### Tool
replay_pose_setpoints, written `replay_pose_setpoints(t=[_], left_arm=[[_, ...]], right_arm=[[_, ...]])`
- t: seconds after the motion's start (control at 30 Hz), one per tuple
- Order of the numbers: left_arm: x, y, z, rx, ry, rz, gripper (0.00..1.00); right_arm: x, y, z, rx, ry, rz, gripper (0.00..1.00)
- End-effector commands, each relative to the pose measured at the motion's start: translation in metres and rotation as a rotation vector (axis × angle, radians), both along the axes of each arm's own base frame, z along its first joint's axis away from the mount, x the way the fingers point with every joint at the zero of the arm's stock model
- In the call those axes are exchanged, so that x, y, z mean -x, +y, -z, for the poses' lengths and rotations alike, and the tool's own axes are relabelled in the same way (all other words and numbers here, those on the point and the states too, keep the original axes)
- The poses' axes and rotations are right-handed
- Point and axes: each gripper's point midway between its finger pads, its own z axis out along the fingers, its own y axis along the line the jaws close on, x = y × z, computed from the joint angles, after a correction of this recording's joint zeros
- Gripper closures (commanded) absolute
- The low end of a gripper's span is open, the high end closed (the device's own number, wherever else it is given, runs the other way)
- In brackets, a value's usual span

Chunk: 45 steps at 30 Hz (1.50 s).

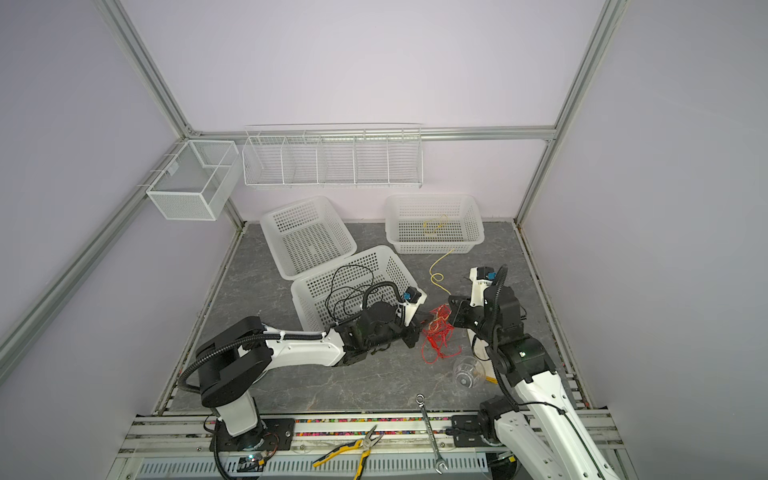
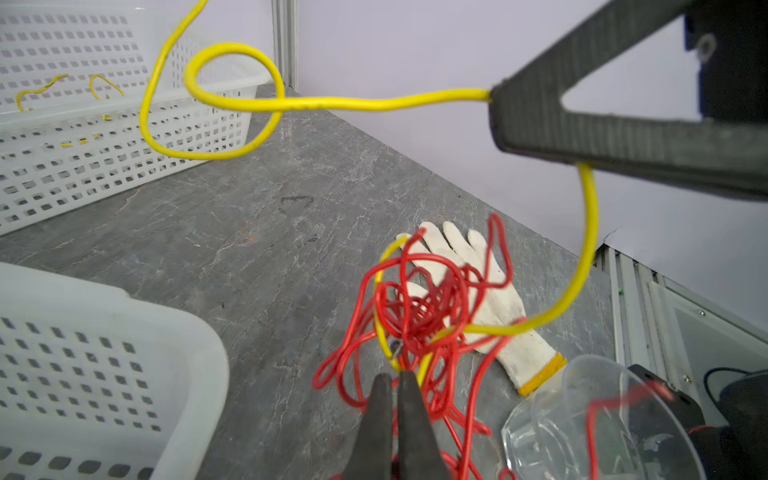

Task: Untangle the cables
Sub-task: 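Pull the yellow cable up out of the red tangle with the right gripper, then carry the yellow cable with the right gripper over the far basket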

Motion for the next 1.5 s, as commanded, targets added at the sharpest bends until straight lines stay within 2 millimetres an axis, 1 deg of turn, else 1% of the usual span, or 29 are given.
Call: replay_pose_setpoints(t=[0.0,0.07,0.13,0.27,0.37,0.47,0.57,0.7,0.73,0.83,0.87,0.93,1.1,1.17,1.27,1.43,1.47], left_arm=[[0.002,0.001,0.012,-0.055,0.007,-0.018,1.0],[0.002,0.005,0.015,-0.071,-0.001,-0.027,1.0],[0.001,0.009,0.015,-0.085,-0.014,-0.034,1.0],[-0.001,0.018,0.017,-0.129,-0.042,-0.053,1.0],[-0.001,0.025,0.025,-0.17,-0.049,-0.063,1.0],[-0.002,0.035,0.035,-0.207,-0.051,-0.082,1.0],[-0.004,0.043,0.041,-0.243,-0.064,-0.103,1.0],[-0.008,0.048,0.042,-0.274,-0.091,-0.119,1.0],[-0.009,0.049,0.042,-0.283,-0.098,-0.125,1.0],[-0.012,0.052,0.044,-0.304,-0.11,-0.142,1.0],[-0.012,0.052,0.044,-0.305,-0.109,-0.142,1.0],[-0.012,0.05,0.043,-0.297,-0.114,-0.136,1.0],[-0.014,0.038,0.031,-0.259,-0.132,-0.123,1.0],[-0.015,0.034,0.026,-0.246,-0.144,-0.117,1.0],[-0.016,0.027,0.018,-0.231,-0.167,-0.1,1.0],[-0.016,0.023,0.004,-0.201,-0.181,-0.088,1.0],[-0.014,0.022,0.001,-0.194,-0.182,-0.082,0.9]], right_arm=[[-0.002,-0.013,-0.016,0.018,-0.047,0.079,0.93],[-0.002,-0.019,-0.015,0.039,-0.05,0.104,0.93],[-0.002,-0.03,-0.015,0.077,-0.053,0.15,0.93],[-0.001,-0.062,-0.016,0.192,-0.059,0.292,0.94],[-0.001,-0.086,-0.019,0.288,-0.069,0.392,0.94],[-0.001,-0.105,-0.021,0.366,-0.062,0.466,0.94],[-0.005,-0.117,-0.022,0.397,-0.055,0.515,0.94],[-0.012,-0.124,-0.024,0.394,-0.048,0.545,0.94],[-0.012,-0.137,-0.025,0.408,-0.037,0.593,0.94],[-0.013,-0.149,-0.03,0.42,-0.028,0.643,0.94],[-0.015,-0.149,-0.031,0.411,-0.034,0.641,0.94],[-0.021,-0.141,-0.034,0.371,-0.052,0.612,0.94],[-0.04,-0.111,-0.039,0.242,-0.122,0.479,0.94],[-0.046,-0.102,-0.044,0.202,-0.158,0.448,0.94],[-0.054,-0.096,-0.054,0.167,-0.205,0.427,0.94],[-0.074,-0.082,-0.073,0.099,-0.289,0.381,0.94],[-0.08,-0.078,-0.075,0.088,-0.3,0.37,0.94]])
